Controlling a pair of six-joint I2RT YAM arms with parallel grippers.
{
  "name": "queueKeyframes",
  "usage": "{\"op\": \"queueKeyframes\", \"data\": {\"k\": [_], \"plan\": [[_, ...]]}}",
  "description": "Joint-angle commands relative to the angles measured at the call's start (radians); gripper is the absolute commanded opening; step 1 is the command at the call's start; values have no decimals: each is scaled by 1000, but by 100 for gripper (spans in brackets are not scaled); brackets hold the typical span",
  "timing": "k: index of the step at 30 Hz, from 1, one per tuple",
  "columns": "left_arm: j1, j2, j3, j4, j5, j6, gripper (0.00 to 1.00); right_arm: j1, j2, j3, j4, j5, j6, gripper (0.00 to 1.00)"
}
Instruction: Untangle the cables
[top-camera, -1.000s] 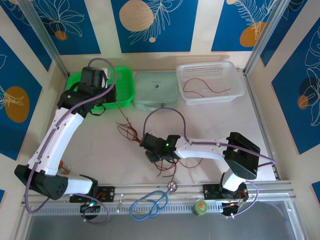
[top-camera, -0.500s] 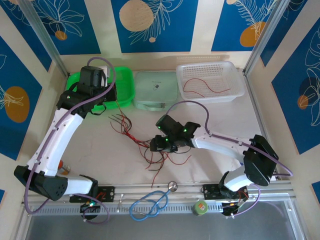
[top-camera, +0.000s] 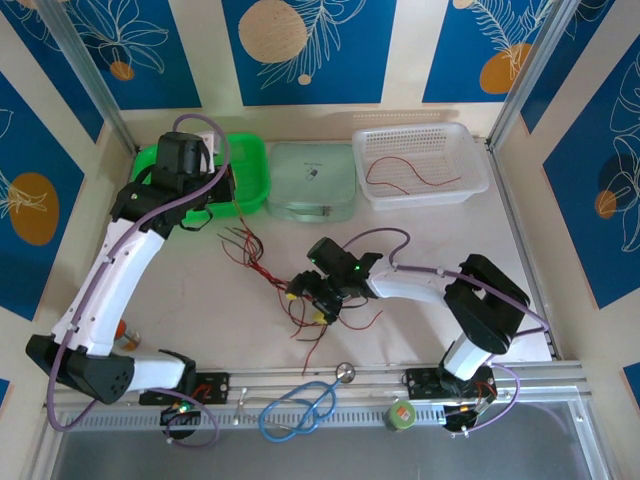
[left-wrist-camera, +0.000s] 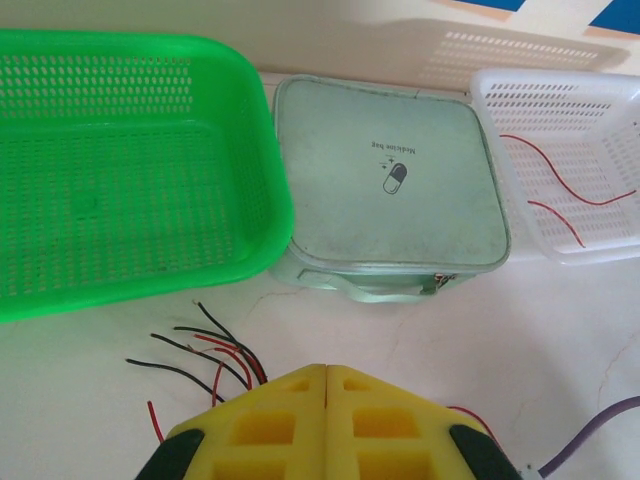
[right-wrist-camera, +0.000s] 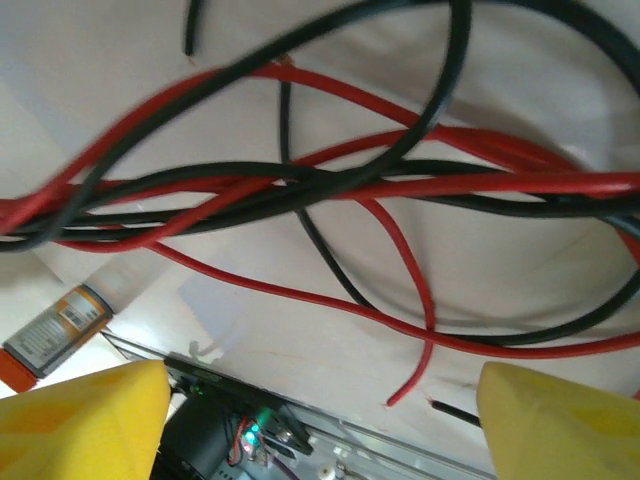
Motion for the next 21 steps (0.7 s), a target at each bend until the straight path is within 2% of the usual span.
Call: {"op": "queueKeyframes", "data": {"k": [1,9,15,18,21], "plan": [[1,-32,-2,20,24,-8,0,-3,-56,-8,44,91,120,83],[1,-47,1,27,42,-8,0,-4,25,-47,119,121,240,83],[2,-72,22,20,73,-16,0,-11,66,-19,102,179,210,82],[1,-97,35,14,81,-20,0,-32,65,-11,62,223,165,73],[2,-123,54,-2,77,-18,0,-65,49,-20,27,271,114,60]]}}
